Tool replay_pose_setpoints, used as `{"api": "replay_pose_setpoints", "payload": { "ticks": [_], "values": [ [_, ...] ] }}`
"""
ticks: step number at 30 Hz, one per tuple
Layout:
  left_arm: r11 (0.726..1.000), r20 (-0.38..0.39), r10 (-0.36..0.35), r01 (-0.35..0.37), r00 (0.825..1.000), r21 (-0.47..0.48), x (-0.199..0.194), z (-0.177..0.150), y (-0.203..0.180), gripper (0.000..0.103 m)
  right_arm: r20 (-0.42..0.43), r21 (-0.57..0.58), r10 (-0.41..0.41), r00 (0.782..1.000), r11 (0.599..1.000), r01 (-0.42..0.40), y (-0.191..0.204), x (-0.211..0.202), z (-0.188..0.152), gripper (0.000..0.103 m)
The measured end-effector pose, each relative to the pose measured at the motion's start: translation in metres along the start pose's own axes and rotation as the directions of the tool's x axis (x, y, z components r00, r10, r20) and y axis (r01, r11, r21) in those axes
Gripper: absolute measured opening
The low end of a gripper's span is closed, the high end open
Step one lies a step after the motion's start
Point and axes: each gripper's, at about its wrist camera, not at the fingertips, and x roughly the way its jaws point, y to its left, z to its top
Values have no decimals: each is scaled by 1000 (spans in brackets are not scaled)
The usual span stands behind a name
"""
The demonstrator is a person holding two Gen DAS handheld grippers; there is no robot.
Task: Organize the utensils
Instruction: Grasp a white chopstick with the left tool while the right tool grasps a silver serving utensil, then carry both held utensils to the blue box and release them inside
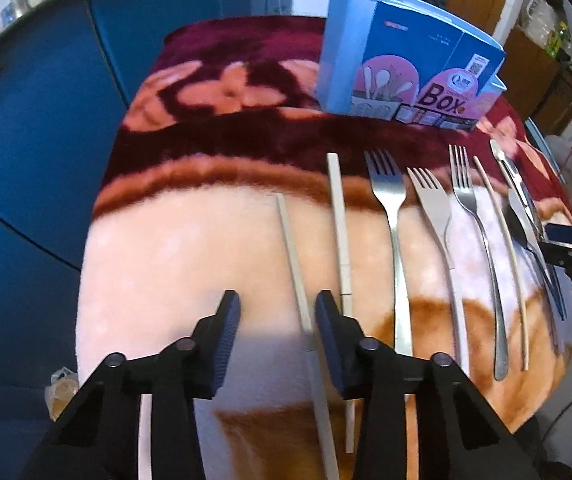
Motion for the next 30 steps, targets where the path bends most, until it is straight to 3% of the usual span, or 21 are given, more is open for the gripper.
{"api": "replay_pose_setpoints", "payload": {
  "ticks": [3,7,14,19,22,25,30],
  "values": [
    [1000,-14,-22,22,1000,10,0,4,-1,26,-4,12,13,1000,1000,-13,-2,1,4,40],
    [998,-14,-62,61,998,-27,0,7,5,8,41,34,5,999,999,-6,-4,-4,2,11],
    [987,69,-126,132,990,-94,-14,-1,13,5,141,112,72,987,990,-89,-21,-13,-10,10],
    [978,173,-152,173,973,-114,-38,-4,14,5,251,142,121,960,977,-160,-28,-34,-21,10],
    [975,248,-158,191,956,-113,-57,-2,11,5,345,143,145,927,968,-205,-27,-50,-26,10],
    [979,340,-146,186,929,-88,-80,2,1,5,448,147,173,877,953,-264,-27,-65,-27,10],
    [981,471,-136,184,871,-57,-108,25,-12,5,616,103,202,761,937,-333,-26,-85,-17,10]
  ]
}}
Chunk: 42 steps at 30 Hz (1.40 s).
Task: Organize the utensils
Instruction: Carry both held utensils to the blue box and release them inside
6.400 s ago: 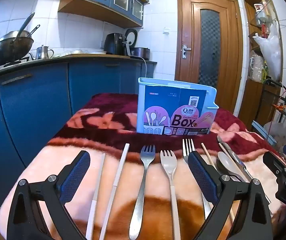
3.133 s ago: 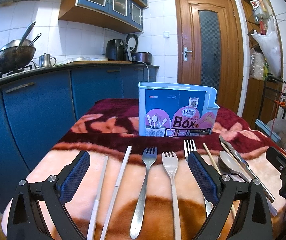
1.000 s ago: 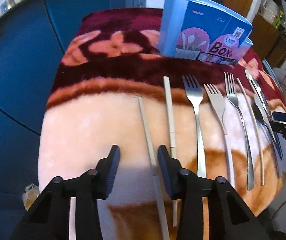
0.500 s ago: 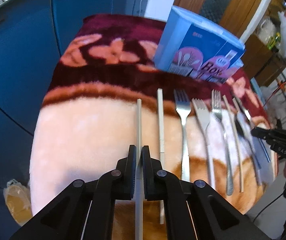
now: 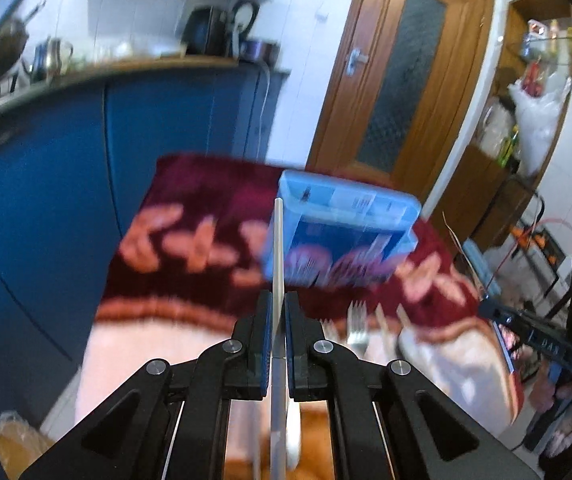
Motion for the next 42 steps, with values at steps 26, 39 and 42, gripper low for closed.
{"api": "replay_pose_setpoints", "payload": {
  "ticks": [26,39,42],
  "values": [
    [999,385,49,-44,921,-23,114,127,-34,6,275,-57,108,955,994,-96,-14,111,95,10],
    [995,339,102,-94,935,-40,159,92,-19,5,324,-131,132,937,987,-94,-8,115,94,10],
    [996,330,93,-86,939,-36,158,91,-19,6,323,-119,138,936,987,-105,-11,114,95,10]
  ]
}}
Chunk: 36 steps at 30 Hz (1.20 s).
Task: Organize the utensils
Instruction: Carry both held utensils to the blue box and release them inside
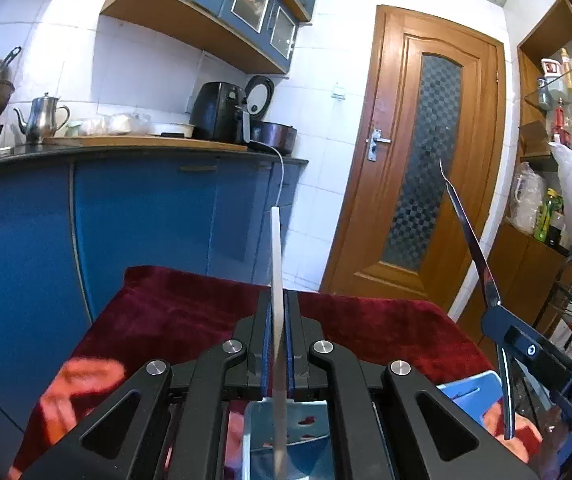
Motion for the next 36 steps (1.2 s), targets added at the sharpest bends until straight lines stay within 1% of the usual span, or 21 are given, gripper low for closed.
{"api": "replay_pose_setpoints", "payload": {
  "ticks": [3,4,6,8,10,12,18,25,31,36],
  "values": [
    [1000,-11,-21,21,1000,3,-3,-2,-1,6,0,2,2,1000,1000,-2,0,-1,1,10],
    [1000,-16,-26,26,1000,6,-4,-2,-1,8,2,3,2,1000,1000,-2,-1,-3,1,10],
    [999,-23,-40,40,999,8,-8,-2,-2,14,6,4,8,1000,1000,-8,0,-5,1,10],
    [999,-20,-52,52,998,11,-13,0,-3,23,9,-6,15,1000,1000,-15,2,-8,1,10],
    [998,-16,-55,56,998,21,-16,2,-6,25,6,-23,13,1000,1000,-13,4,-7,-1,10],
    [998,-20,-62,63,998,22,-19,4,-7,26,-6,-23,9,1000,1000,-10,2,-5,-3,10],
    [997,-39,-76,76,996,-4,-23,5,0,26,-95,-15,-12,995,1000,11,-7,-2,-14,10],
    [996,-50,-83,83,995,-18,-26,2,5,26,-193,-35,-38,980,999,32,-12,-11,-26,10],
    [996,-57,-91,91,994,-8,-28,-1,2,26,-234,-53,-58,971,998,47,-11,-20,-32,10],
    [996,-58,-94,94,994,-13,-29,-2,3,26,-270,-57,-58,961,997,44,-9,-21,-38,10]
  ]
}}
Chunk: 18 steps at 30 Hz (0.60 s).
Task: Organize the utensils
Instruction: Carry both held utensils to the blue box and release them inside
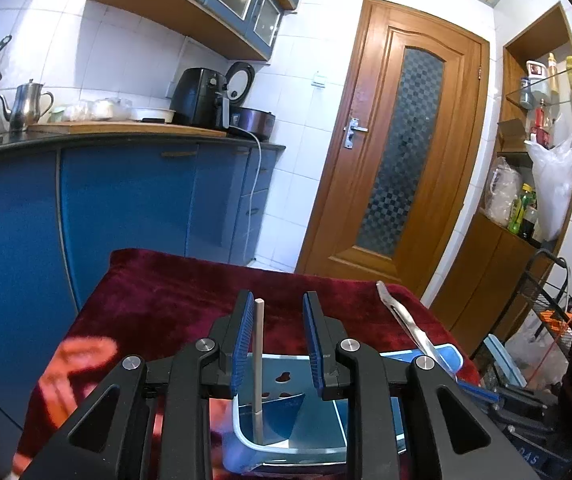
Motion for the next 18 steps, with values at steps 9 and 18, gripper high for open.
{"api": "replay_pose_setpoints", "payload": {
  "ticks": [9,18],
  "values": [
    [1000,-2,-4,4,1000,5,-2,-1,0,26,-97,-26,-28,995,999,26,1,13,13,17],
    [1000,-18,-10,10,1000,5,-3,-3,2,26,-147,21,-1,989,1000,4,-7,23,24,19]
  ]
}}
